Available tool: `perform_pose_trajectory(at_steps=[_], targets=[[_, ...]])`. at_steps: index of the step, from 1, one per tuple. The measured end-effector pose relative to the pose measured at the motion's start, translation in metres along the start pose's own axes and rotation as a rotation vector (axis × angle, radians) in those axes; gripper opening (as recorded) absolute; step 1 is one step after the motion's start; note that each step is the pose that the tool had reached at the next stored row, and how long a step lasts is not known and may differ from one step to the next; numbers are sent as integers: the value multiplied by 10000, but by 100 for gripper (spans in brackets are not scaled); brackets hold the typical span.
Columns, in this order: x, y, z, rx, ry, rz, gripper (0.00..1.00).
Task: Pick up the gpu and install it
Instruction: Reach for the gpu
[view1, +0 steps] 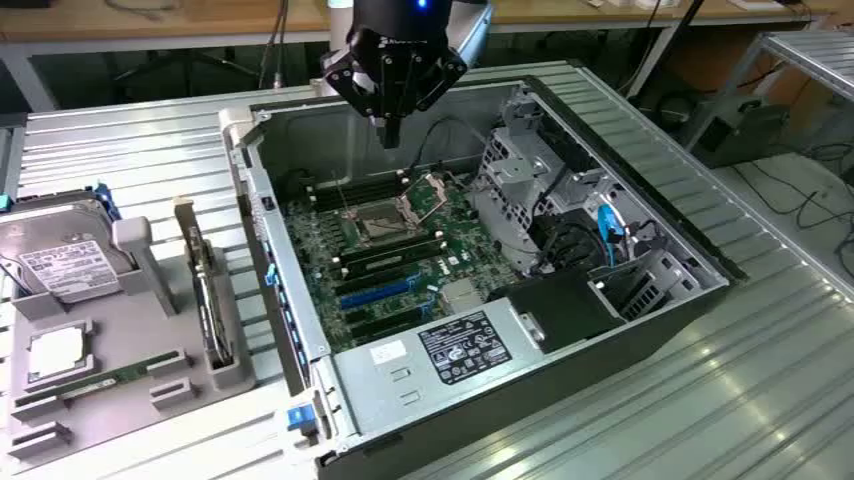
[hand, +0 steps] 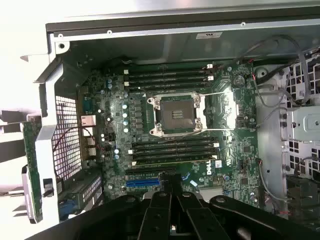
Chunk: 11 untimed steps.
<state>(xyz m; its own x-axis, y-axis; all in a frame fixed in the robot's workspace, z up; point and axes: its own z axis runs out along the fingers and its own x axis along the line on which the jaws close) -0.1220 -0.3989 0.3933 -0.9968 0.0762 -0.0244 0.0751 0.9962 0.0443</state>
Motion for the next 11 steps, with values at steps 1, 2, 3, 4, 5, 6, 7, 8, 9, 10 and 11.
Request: perform_pose_trajectory(at_steps=[1, 2, 3, 4, 5, 6, 7, 8, 9, 10, 11], targets=[[0, 0, 0, -1, 0, 0, 11], [0, 0, 0, 0, 0, 0, 11], [0, 0, 0, 0, 0, 0, 11], [0, 0, 0, 0, 0, 0, 11], [0, 0, 0, 0, 0, 0, 11], [0, 0, 0, 0, 0, 0, 11], [0, 0, 0, 0, 0, 0, 11], [14, -6, -1, 1, 0, 3, 11], [37, -16, -2, 0, -2, 2, 11], [68, -27, -3, -1, -4, 0, 11], [101, -37, -4, -1, -6, -1, 11]])
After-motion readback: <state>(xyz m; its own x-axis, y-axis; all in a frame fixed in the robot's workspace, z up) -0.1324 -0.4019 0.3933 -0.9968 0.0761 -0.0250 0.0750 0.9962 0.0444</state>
